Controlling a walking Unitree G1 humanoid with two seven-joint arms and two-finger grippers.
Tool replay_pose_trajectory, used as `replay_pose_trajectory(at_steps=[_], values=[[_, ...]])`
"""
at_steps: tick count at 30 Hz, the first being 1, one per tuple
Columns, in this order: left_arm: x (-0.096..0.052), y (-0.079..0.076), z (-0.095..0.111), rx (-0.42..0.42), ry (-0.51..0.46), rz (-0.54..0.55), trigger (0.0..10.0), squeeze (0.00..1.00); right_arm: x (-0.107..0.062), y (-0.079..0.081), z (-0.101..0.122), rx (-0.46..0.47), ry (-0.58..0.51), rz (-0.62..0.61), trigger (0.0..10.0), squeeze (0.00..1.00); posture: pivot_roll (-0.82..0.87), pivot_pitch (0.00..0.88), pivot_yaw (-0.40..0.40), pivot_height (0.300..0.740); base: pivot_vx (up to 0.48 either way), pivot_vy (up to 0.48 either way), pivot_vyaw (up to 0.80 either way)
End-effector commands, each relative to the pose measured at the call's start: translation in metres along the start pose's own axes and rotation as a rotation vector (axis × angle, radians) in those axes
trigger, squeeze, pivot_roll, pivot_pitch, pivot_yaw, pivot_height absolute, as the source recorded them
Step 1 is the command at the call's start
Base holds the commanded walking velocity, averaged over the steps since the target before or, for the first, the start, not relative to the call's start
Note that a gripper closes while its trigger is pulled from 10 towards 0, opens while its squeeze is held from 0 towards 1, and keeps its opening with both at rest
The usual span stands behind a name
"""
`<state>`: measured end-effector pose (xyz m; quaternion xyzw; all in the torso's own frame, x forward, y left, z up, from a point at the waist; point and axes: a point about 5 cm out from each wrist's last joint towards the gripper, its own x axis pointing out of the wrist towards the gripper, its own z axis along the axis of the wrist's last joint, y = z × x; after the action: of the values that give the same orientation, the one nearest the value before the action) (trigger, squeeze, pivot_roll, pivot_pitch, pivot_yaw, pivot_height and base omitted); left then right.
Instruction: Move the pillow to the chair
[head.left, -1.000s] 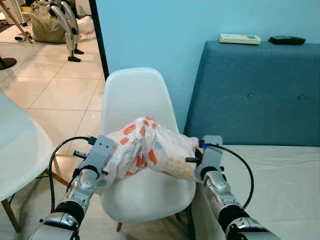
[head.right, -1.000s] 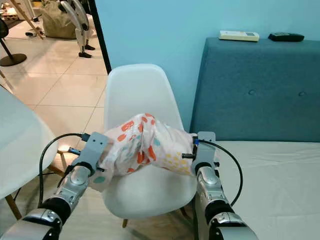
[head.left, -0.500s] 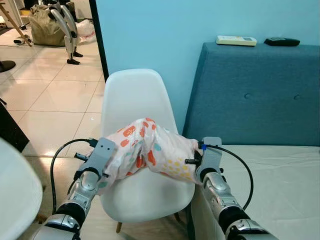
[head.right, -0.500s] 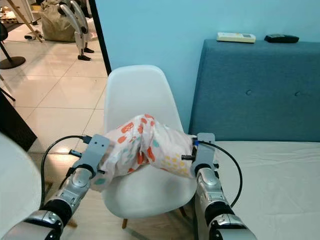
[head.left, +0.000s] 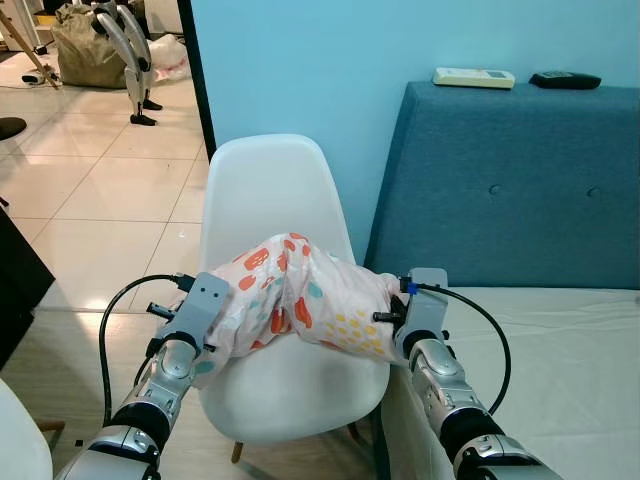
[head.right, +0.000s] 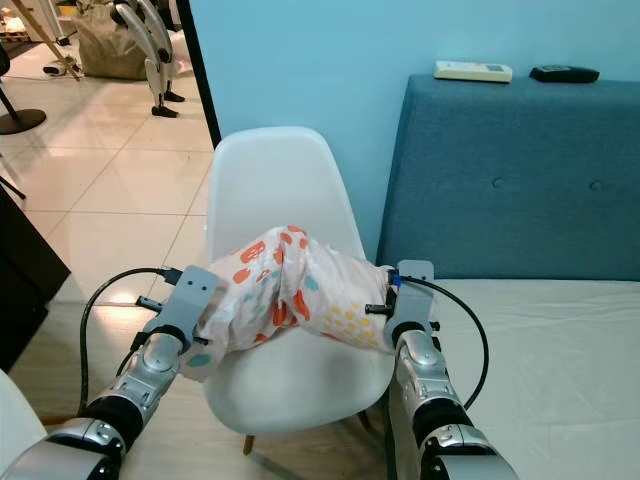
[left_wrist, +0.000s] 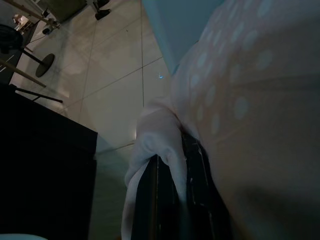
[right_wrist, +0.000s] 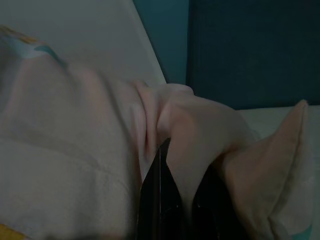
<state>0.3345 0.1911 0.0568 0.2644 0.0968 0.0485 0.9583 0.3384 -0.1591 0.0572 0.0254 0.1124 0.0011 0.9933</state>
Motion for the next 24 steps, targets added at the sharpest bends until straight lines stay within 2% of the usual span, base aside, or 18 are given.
replay_pose_trajectory(at_steps=[1, 6, 10, 18, 21, 24], values=[[0.0016, -0.0003, 0.0049, 0.019, -0.023, -0.002, 10.0, 0.00, 0.0021, 0.0053, 0.0056, 0.010, -0.016, 0.023, 10.0, 0.00, -0.05, 0.072, 0.000, 0.672, 0.000, 0.000, 0.00], [0.0021, -0.0004, 0.0058, 0.022, -0.026, -0.007, 10.0, 0.00, 0.0028, 0.0055, 0.0060, 0.002, -0.008, 0.030, 10.0, 0.00, -0.05, 0.069, -0.002, 0.652, 0.000, 0.000, 0.00], [0.0026, -0.0001, 0.0073, 0.013, -0.031, -0.008, 10.0, 0.00, 0.0038, 0.0034, 0.0077, -0.025, -0.006, 0.017, 10.0, 0.00, -0.05, 0.068, -0.002, 0.652, 0.000, 0.000, 0.00], [0.0024, -0.0018, 0.0080, -0.016, -0.028, -0.016, 10.0, 0.00, 0.0038, 0.0031, 0.0072, -0.001, -0.002, 0.017, 10.0, 0.00, -0.05, 0.072, 0.001, 0.652, 0.000, 0.000, 0.00], [0.0025, -0.0021, 0.0084, -0.017, -0.029, -0.017, 10.0, 0.00, 0.0025, 0.0031, 0.0068, 0.021, -0.016, 0.027, 10.0, 0.00, -0.05, 0.073, 0.001, 0.637, 0.000, 0.000, 0.00], [0.0026, -0.0020, 0.0088, -0.016, -0.031, -0.018, 10.0, 0.00, 0.0026, 0.0023, 0.0054, -0.009, 0.001, 0.015, 10.0, 0.00, -0.05, 0.076, 0.000, 0.627, 0.000, 0.000, 0.00]])
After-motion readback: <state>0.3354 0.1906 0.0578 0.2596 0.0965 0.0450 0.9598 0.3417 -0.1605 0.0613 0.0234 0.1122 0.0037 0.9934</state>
